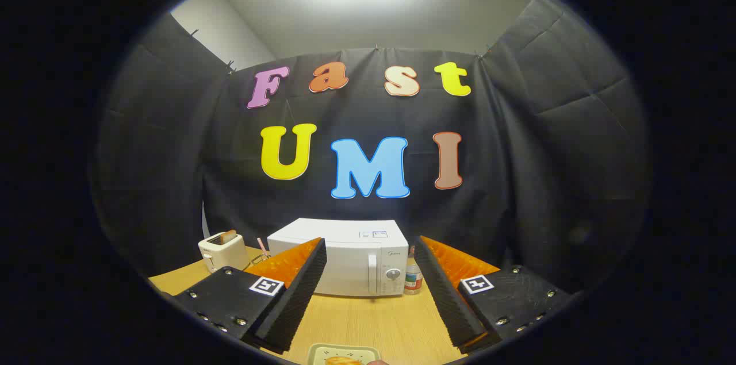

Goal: Open the microwave, put the food inside, and close the microwave door.

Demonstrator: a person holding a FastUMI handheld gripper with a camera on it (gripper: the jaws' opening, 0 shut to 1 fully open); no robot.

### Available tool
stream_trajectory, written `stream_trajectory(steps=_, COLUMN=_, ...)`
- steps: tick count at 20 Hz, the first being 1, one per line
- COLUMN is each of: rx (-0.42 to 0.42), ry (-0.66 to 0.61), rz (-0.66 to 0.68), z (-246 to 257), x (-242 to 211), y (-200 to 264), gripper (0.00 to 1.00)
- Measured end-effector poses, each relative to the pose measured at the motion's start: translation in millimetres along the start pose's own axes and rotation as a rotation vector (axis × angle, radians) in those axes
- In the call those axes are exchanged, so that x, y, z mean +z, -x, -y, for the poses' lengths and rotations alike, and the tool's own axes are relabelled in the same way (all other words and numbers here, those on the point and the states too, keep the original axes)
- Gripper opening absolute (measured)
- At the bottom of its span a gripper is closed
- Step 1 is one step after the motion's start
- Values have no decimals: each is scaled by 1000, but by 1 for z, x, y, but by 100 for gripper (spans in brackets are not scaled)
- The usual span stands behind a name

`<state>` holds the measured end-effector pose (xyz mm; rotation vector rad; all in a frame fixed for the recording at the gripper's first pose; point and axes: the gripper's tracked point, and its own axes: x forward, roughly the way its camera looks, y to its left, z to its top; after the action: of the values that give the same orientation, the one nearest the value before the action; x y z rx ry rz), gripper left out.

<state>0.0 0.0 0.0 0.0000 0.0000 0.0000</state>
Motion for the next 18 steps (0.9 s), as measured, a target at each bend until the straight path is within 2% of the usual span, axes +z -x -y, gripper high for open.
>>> stream_trajectory(steps=18, rx=-9, ry=-6, rz=48, z=10, x=12, y=-8, gripper=96)
